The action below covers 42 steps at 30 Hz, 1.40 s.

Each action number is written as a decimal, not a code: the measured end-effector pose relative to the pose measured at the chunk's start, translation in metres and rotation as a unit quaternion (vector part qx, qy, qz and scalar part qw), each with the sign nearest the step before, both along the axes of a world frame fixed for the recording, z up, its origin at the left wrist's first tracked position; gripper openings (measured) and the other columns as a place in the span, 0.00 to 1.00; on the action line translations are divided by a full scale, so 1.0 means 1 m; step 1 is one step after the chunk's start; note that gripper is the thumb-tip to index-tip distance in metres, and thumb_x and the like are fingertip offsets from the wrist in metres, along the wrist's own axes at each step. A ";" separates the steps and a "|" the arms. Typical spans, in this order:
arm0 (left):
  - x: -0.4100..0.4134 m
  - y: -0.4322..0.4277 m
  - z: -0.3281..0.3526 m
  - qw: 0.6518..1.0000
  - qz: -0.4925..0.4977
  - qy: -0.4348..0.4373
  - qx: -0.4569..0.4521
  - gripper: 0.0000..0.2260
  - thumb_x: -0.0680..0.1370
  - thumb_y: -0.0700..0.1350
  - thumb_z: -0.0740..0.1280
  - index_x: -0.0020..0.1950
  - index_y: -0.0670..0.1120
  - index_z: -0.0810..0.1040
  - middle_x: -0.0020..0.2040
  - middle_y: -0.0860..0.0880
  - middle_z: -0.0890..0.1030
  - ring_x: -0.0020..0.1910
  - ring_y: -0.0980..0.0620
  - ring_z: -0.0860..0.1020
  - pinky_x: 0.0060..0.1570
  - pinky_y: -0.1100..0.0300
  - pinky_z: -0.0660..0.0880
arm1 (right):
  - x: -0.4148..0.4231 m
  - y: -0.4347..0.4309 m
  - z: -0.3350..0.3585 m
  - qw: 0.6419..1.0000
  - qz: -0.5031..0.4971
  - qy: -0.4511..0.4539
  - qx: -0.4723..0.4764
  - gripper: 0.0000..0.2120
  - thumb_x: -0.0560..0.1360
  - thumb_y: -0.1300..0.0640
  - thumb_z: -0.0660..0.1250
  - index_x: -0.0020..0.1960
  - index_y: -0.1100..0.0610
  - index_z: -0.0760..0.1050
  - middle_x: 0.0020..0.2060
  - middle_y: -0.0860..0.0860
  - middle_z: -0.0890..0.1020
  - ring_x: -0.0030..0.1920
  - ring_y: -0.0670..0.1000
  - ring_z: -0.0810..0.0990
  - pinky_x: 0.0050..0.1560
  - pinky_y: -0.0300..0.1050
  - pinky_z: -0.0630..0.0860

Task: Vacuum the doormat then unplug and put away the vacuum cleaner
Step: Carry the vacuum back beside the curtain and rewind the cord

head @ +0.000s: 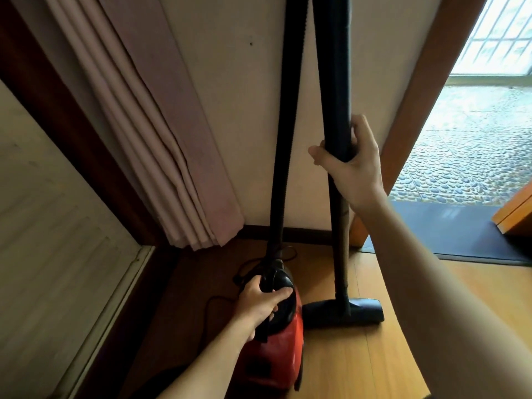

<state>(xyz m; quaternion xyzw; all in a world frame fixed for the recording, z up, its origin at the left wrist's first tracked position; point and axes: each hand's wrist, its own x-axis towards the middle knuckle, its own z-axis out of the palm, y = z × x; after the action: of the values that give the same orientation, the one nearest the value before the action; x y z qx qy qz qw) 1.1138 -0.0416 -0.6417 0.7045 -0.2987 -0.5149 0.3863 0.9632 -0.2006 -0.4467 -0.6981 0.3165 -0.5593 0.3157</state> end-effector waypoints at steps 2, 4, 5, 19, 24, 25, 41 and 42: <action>0.002 -0.001 0.000 1.000 -0.003 0.000 -0.003 0.16 0.71 0.50 0.77 0.55 0.49 0.78 0.42 0.46 0.82 0.35 0.54 0.79 0.33 0.61 0.76 | -0.005 0.003 -0.023 0.999 0.012 0.022 0.030 0.19 0.74 0.62 0.76 0.55 0.49 0.68 0.42 0.53 0.77 0.39 0.54 0.83 0.40 0.45 0.82; 0.003 -0.003 0.000 1.000 -0.010 0.003 -0.003 0.16 0.71 0.50 0.77 0.55 0.49 0.78 0.44 0.45 0.83 0.36 0.54 0.79 0.34 0.62 0.77 | -0.008 0.006 -0.048 0.997 -0.002 0.043 0.071 0.16 0.74 0.64 0.75 0.54 0.53 0.71 0.41 0.51 0.77 0.36 0.51 0.82 0.37 0.46 0.83; 0.002 -0.004 0.000 1.000 -0.013 0.003 -0.004 0.16 0.71 0.51 0.76 0.55 0.49 0.78 0.45 0.45 0.83 0.37 0.54 0.79 0.34 0.62 0.77 | -0.008 0.007 -0.058 0.995 -0.003 0.054 0.085 0.12 0.75 0.63 0.75 0.53 0.57 0.74 0.40 0.53 0.78 0.36 0.52 0.82 0.36 0.49 0.83; 0.004 -0.006 -0.022 0.996 -0.024 -0.039 -0.071 0.12 0.69 0.53 0.74 0.44 0.48 0.76 0.33 0.52 0.78 0.27 0.52 0.76 0.32 0.53 0.77 | 0.036 -0.034 -0.057 0.995 -0.051 0.021 0.082 0.27 0.73 0.47 0.75 0.44 0.71 0.70 0.33 0.70 0.74 0.33 0.70 0.75 0.30 0.64 0.75; -0.004 -0.007 -0.032 0.997 -0.004 -0.018 -0.079 0.19 0.64 0.58 0.73 0.51 0.53 0.78 0.37 0.54 0.76 0.28 0.57 0.72 0.30 0.60 0.71 | 0.051 -0.051 -0.066 0.994 -0.018 -0.051 0.096 0.23 0.74 0.53 0.75 0.38 0.71 0.69 0.27 0.63 0.71 0.26 0.60 0.73 0.27 0.55 0.74; -0.006 -0.008 -0.033 0.996 -0.006 -0.018 -0.087 0.21 0.63 0.59 0.73 0.52 0.53 0.78 0.37 0.56 0.76 0.27 0.59 0.71 0.32 0.61 0.70 | 0.054 -0.054 -0.066 0.992 -0.012 -0.078 0.101 0.20 0.74 0.55 0.75 0.37 0.69 0.71 0.26 0.59 0.71 0.25 0.56 0.72 0.26 0.50 0.73; -0.017 -0.024 -0.033 0.997 0.006 0.046 -0.069 0.10 0.69 0.54 0.72 0.49 0.57 0.78 0.39 0.56 0.78 0.29 0.59 0.70 0.27 0.65 0.68 | 0.065 -0.068 -0.127 0.979 0.012 -0.082 0.184 0.15 0.76 0.65 0.72 0.35 0.55 0.70 0.25 0.51 0.71 0.24 0.49 0.70 0.30 0.47 0.71; -0.021 -0.022 -0.034 0.997 0.007 0.046 -0.063 0.10 0.69 0.54 0.72 0.49 0.57 0.77 0.38 0.57 0.77 0.29 0.59 0.70 0.27 0.65 0.67 | 0.064 -0.068 -0.129 0.978 0.019 -0.086 0.191 0.15 0.76 0.65 0.72 0.35 0.57 0.70 0.24 0.52 0.71 0.23 0.49 0.69 0.29 0.46 0.70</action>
<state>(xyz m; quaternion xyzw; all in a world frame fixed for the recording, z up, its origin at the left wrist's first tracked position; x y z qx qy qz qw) 1.0926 -0.0633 -0.6760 0.6564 -0.3071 -0.5245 0.4469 1.0270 -0.2687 -0.5760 -0.5802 0.3758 -0.5406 0.4795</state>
